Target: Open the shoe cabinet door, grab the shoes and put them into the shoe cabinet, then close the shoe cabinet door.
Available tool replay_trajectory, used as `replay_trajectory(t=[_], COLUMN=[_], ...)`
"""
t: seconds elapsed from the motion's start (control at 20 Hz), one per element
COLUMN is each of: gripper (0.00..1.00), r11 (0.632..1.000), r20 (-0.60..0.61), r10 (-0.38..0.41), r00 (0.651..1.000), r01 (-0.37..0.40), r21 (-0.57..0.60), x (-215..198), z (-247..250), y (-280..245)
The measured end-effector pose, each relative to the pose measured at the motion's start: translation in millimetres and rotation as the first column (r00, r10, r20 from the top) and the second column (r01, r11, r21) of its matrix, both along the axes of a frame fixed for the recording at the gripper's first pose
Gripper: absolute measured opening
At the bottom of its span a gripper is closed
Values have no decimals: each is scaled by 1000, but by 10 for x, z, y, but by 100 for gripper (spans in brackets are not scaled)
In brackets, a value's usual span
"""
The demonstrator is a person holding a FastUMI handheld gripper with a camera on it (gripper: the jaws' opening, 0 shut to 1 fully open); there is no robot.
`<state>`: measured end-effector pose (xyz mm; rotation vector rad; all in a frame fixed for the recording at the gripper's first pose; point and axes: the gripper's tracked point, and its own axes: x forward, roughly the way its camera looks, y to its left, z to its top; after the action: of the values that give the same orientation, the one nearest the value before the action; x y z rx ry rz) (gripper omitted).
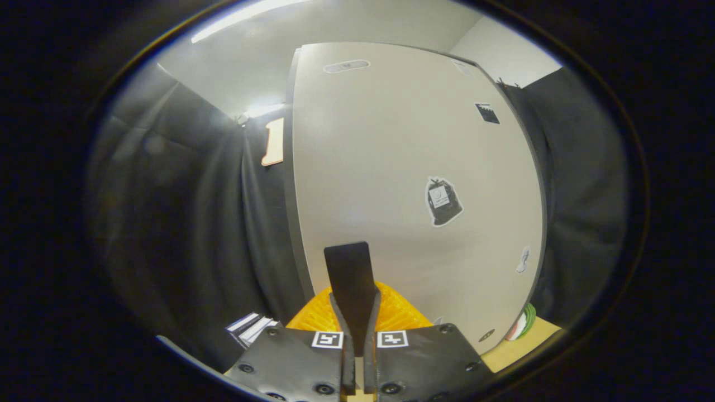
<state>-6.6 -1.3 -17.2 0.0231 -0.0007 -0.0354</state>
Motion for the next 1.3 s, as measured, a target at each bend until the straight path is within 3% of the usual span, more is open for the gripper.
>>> replay_trajectory(t=[0.75,1.3], gripper=[8,7], r11=[994,995], r20=[-9,-24], r10=[103,100], r00=[995,995], r01=[-104,-100], r21=[-16,10], x=[-773,-1535], z=[86,220], y=[-274,-760])
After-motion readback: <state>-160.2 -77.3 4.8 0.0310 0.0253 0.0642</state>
